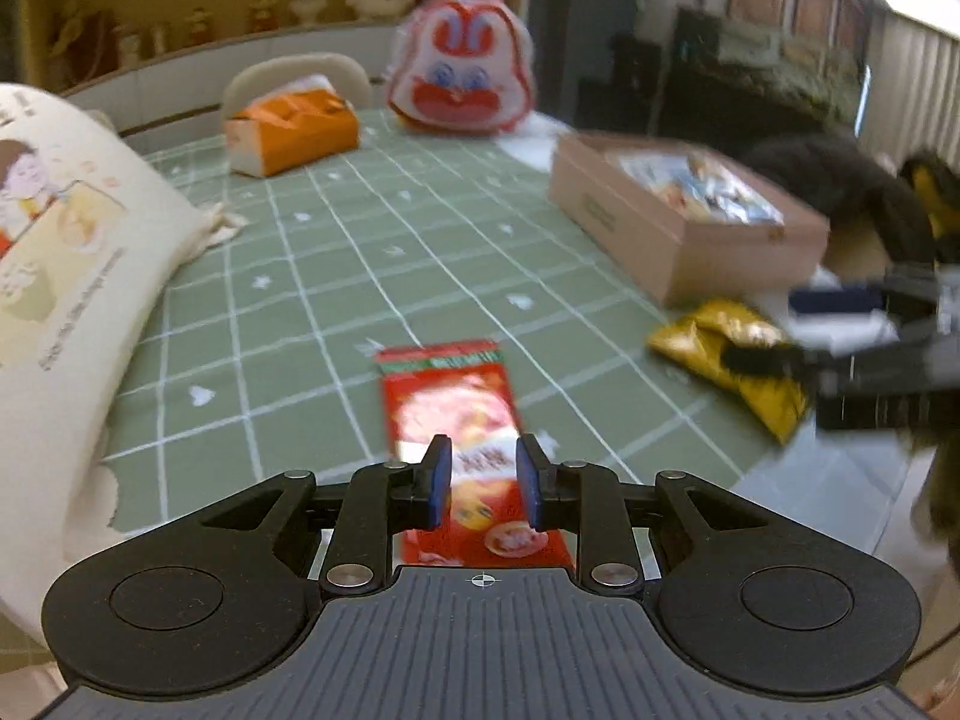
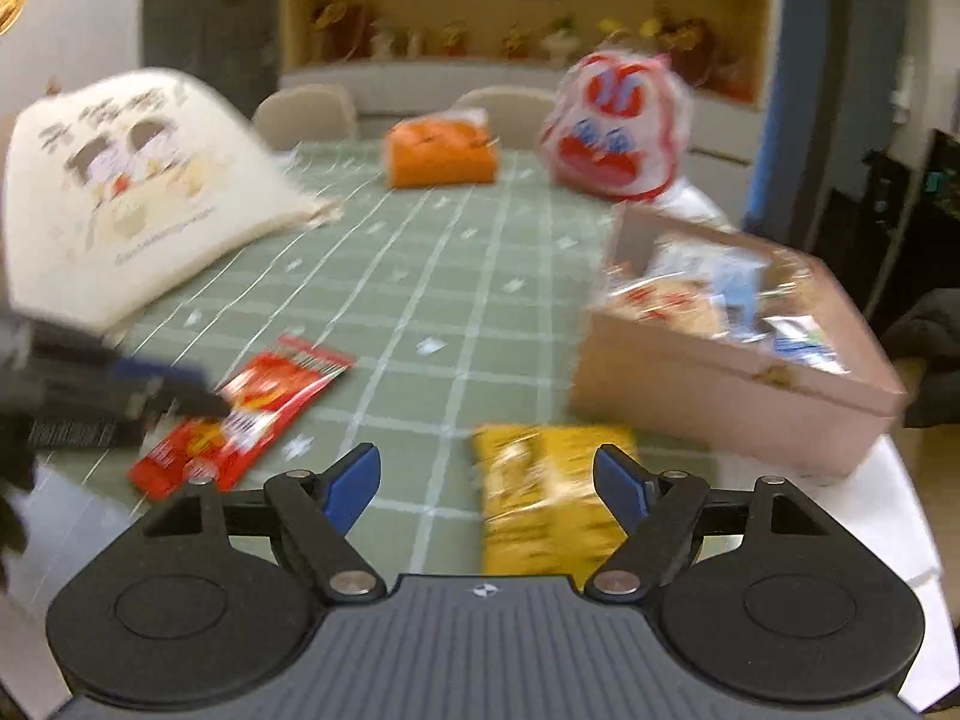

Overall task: Organize snacks
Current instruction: 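Grasp the red spicy strip packet with the left tool while the right tool grasps the yellow bag, then lift both packets and carry them toward the pink box, then drop both packets into the pink box by opening both tools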

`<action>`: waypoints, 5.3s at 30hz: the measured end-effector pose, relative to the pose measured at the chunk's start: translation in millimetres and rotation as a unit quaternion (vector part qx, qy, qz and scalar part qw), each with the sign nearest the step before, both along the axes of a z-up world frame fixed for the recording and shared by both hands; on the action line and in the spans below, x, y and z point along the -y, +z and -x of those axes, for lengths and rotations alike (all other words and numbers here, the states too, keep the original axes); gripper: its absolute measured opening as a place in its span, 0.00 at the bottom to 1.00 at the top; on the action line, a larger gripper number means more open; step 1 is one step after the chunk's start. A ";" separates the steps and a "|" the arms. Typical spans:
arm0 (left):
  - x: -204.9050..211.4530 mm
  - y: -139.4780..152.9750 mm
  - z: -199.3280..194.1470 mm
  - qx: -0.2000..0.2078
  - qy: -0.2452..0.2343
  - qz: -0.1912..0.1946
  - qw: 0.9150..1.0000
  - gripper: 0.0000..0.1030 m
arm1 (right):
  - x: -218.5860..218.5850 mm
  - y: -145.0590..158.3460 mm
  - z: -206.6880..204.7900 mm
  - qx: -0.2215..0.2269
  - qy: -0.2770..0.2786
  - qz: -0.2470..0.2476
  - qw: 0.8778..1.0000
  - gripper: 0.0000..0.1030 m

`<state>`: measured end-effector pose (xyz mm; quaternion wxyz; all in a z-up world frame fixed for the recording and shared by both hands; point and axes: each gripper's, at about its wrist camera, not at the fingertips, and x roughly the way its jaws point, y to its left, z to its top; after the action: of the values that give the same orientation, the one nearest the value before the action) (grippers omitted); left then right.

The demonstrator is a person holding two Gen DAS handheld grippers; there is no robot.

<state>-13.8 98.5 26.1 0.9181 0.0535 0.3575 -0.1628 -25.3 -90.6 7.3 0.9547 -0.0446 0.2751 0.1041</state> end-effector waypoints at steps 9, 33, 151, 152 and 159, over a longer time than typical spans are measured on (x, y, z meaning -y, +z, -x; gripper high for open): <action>22.9 -7.1 -1.3 -0.010 -0.012 -0.010 1.000 0.46 | 26.4 -28.8 -10.0 -0.001 -0.044 0.003 0.999 0.80; -35.1 3.6 -10.1 -0.034 0.089 0.079 0.992 0.45 | 21.9 -24.9 5.1 0.013 -0.016 -0.018 1.000 0.85; 130.6 47.0 -185.8 0.001 -0.030 0.232 0.972 0.51 | 159.1 100.2 -155.6 0.013 -0.088 -0.074 0.993 0.71; 123.3 47.5 -183.7 0.008 -0.012 0.231 0.973 0.51 | 158.2 89.7 -163.9 0.001 -0.089 -0.078 0.993 0.71; 84.9 38.6 -138.6 0.020 0.012 0.202 0.979 0.51 | 147.6 65.7 -165.0 -0.034 -0.101 -0.125 0.986 0.77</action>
<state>124.8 13.6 64.8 0.9187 -0.1343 0.2996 -0.2198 139.7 -238.2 73.0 0.9484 0.1070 0.2955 0.0422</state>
